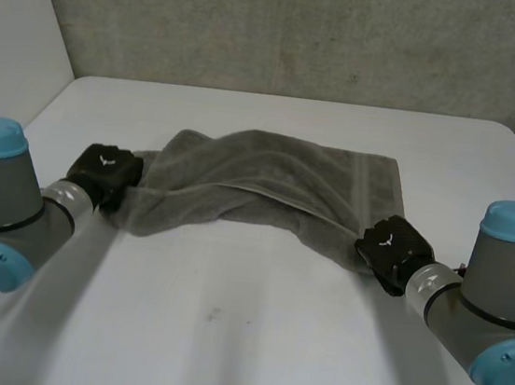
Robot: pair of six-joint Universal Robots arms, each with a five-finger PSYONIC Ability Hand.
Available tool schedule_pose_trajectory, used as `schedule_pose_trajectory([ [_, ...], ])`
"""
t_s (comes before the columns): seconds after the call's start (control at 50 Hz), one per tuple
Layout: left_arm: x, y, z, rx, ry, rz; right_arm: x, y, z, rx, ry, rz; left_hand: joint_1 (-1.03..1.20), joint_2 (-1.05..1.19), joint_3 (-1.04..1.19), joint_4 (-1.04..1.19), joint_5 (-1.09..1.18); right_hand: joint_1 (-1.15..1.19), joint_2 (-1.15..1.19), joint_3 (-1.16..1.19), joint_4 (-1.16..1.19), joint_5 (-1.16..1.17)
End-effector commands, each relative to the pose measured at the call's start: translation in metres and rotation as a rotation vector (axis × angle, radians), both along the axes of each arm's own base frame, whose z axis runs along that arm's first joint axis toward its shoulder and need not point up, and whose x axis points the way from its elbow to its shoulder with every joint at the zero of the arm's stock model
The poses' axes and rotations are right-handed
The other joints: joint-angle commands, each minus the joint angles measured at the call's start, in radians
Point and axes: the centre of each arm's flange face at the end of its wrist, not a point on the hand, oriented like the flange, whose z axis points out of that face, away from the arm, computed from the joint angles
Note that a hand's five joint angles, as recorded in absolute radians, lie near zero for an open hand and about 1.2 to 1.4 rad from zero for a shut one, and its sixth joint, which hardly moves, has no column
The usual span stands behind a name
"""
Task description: Fold the towel.
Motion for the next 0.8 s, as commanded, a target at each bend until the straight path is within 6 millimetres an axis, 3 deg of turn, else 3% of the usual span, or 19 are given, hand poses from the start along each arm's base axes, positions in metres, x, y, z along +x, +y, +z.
schedule_pose_trajectory([
  [0.02,0.004,0.019,0.011,-0.017,-0.145,-0.042,-0.007,0.009,0.023,0.011,-0.005,-0.013,-0.19,-0.178,-0.182,-0.182,-0.184,0.417,0.203,0.194,0.187,0.24],
  [0.04,0.004,0.023,0.016,-0.02,-0.154,-0.047,-0.01,0.01,0.025,0.009,-0.008,-0.021,-0.371,-0.358,-0.363,-0.362,-0.364,0.399,0.186,0.176,0.169,0.223],
  [0.08,0.004,0.026,0.021,-0.025,-0.155,-0.048,-0.011,0.011,0.027,0.006,-0.009,-0.025,-0.468,-0.456,-0.46,-0.46,-0.462,0.396,0.182,0.173,0.166,0.22],
  [0.18,0.004,0.035,0.049,-0.081,-0.147,-0.047,-0.013,0.018,0.025,0.036,-0.031,-0.033,-0.502,-0.489,-0.494,-0.493,-0.495,0.396,0.182,0.173,0.166,0.22],
  [0.3,0.003,0.04,0.056,-0.096,-0.145,-0.044,-0.015,0.021,0.021,0.065,-0.053,-0.049,-0.493,-0.48,-0.485,-0.484,-0.487,0.396,0.182,0.173,0.166,0.22],
  [0.66,0.008,0.025,0.014,-0.001,-0.211,0.067,-0.022,0.02,0.017,0.085,-0.051,-0.074,-0.461,-0.448,-0.453,-0.452,-0.455,0.396,0.182,0.173,0.166,0.22],
  [0.74,0.005,0.025,0.009,0.007,-0.212,0.057,-0.023,0.02,0.016,0.087,-0.051,-0.074,-0.249,-0.236,-0.241,-0.241,-0.243,0.396,0.182,0.173,0.166,0.22],
  [0.78,-0.001,0.028,0.007,0.008,-0.213,0.04,-0.023,0.019,0.017,0.084,-0.051,-0.077,0.064,0.076,0.072,0.072,0.07,0.399,0.185,0.176,0.169,0.223],
  [0.8,-0.001,0.028,0.007,0.008,-0.213,0.04,-0.023,0.019,0.017,0.083,-0.051,-0.077,0.065,0.078,0.073,0.074,0.071,0.399,0.185,0.176,0.169,0.223],
])
